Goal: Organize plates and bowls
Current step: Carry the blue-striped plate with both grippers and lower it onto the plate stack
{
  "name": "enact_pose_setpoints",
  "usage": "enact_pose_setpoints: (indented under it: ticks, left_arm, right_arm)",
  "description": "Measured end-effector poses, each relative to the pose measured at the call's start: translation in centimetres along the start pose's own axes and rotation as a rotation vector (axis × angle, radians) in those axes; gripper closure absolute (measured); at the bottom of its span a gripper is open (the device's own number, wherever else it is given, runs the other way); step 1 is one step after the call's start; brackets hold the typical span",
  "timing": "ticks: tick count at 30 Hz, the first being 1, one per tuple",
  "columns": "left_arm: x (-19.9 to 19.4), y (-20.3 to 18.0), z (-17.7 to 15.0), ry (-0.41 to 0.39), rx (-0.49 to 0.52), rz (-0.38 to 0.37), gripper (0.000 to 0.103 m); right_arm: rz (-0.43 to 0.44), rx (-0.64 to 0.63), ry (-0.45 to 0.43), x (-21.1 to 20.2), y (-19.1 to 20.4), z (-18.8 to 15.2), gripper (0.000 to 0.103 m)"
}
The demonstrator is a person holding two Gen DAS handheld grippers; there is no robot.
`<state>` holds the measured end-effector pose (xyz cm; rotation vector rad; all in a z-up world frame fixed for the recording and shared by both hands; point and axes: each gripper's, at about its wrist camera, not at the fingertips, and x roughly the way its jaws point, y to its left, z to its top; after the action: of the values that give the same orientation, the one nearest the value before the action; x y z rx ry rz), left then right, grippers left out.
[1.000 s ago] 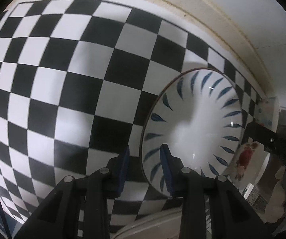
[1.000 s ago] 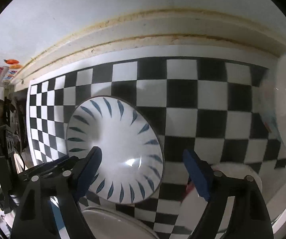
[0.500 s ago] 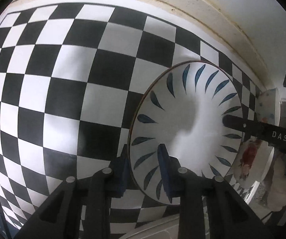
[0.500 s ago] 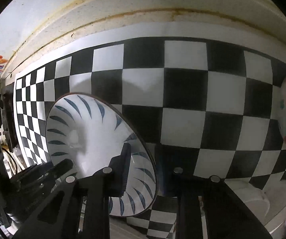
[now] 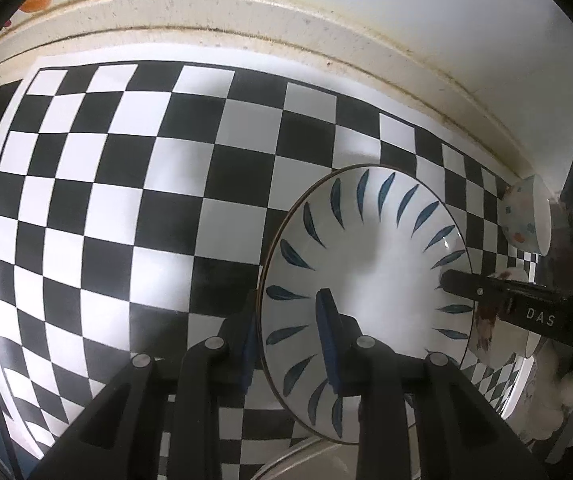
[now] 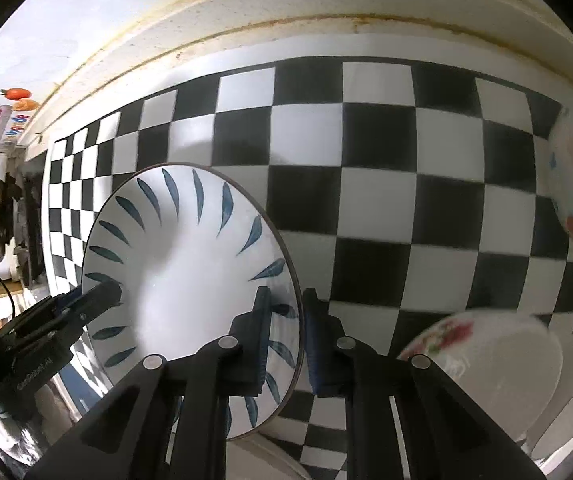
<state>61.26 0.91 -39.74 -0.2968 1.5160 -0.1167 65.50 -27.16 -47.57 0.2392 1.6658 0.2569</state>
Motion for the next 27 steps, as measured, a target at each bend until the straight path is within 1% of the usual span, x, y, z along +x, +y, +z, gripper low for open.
enact_pose_setpoints:
  ticks: [9,19,27]
  left_arm:
    - [-2.2,-0.7,-2.0,-0.027,0.029,-0.010,0.079]
    - [-6.2,-1.7,-5.5,-0.066,0.090,-0.026,0.079]
    - [-7.4,-2.4,-9.1,-0.047,0.138,-0.032,0.079]
  right_arm:
    - [0.030,-0.003,-0.059,-2.8,1.1,-3.6,0.088]
    - [0.055,0.016,-0.126,-6.5,1.3,-8.7,0.088]
    - [0.064,0.031,-0.152,-8.4,1.0,-14.1,0.088]
